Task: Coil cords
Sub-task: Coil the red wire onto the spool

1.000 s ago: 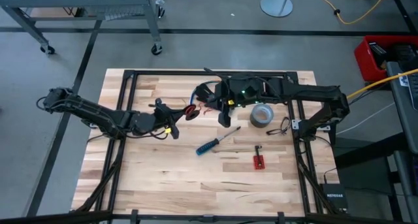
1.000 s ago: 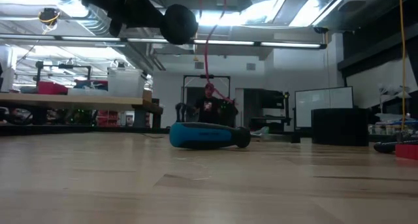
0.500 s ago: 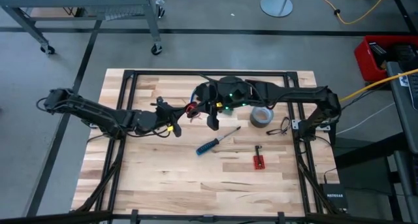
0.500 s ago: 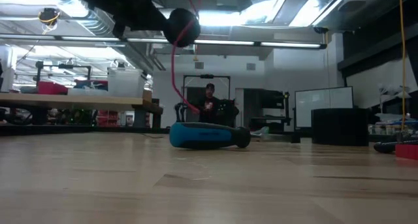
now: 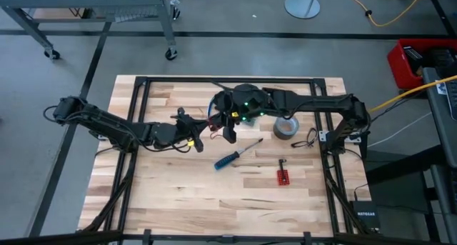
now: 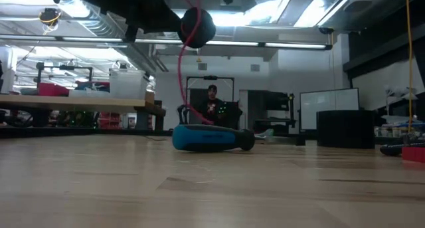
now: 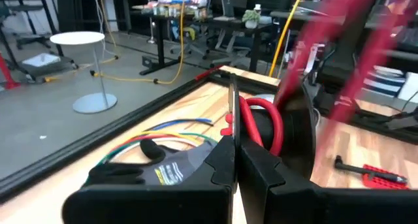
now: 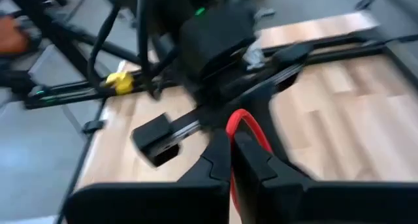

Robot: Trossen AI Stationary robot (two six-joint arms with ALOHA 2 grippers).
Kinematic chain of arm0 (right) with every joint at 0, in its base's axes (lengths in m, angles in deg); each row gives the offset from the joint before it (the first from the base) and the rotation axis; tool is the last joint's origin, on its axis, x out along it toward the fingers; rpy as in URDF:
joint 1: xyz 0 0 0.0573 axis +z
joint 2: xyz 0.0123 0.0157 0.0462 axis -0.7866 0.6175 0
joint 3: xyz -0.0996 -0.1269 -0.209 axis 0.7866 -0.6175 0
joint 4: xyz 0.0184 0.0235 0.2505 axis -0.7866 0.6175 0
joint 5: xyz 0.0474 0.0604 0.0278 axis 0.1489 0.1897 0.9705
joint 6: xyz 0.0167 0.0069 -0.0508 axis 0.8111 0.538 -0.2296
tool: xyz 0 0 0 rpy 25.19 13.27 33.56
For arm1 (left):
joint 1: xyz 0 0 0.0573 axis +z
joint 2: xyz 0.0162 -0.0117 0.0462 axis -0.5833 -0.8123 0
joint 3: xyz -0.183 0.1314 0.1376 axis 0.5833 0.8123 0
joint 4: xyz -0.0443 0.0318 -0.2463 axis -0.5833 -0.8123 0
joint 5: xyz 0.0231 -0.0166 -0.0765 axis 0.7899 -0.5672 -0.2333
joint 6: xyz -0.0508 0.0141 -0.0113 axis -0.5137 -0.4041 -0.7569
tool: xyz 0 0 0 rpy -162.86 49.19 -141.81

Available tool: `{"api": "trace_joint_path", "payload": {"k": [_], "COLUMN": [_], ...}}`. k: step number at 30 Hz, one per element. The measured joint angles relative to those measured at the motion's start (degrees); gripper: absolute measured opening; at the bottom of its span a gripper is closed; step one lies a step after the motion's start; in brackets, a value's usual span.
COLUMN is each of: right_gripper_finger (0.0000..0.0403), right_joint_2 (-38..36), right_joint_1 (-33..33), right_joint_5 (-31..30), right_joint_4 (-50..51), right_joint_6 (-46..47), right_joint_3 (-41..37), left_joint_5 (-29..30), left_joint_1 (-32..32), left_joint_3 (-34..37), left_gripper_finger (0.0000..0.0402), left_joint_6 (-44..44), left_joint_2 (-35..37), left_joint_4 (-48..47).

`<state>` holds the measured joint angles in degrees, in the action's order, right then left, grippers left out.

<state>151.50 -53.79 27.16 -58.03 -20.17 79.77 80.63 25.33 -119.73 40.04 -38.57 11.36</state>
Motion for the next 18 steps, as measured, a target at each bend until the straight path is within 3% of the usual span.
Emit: {"api": "trace_joint_path", "payload": {"k": [6, 18], "right_gripper_finger": [0.0001, 0.0001], "right_joint_2": [2.3, 3.6], "right_joint_1": [0.1, 1.4], "right_joint_5": [4.2, 2.7], "right_joint_4": [0.1, 2.3], "right_joint_6": [1.5, 2.2], "right_joint_3": [0.0, -0.2], "left_joint_5": [0.4, 5.2], "left_joint_1": [0.4, 0.6], "left_joint_3": [0.0, 0.0], "left_gripper_finger": [0.0000, 0.0000], "left_joint_6": [1.9, 3.2], "left_joint_2": [0.0, 0.2], "left_joint_4": [2.5, 5.3]}}
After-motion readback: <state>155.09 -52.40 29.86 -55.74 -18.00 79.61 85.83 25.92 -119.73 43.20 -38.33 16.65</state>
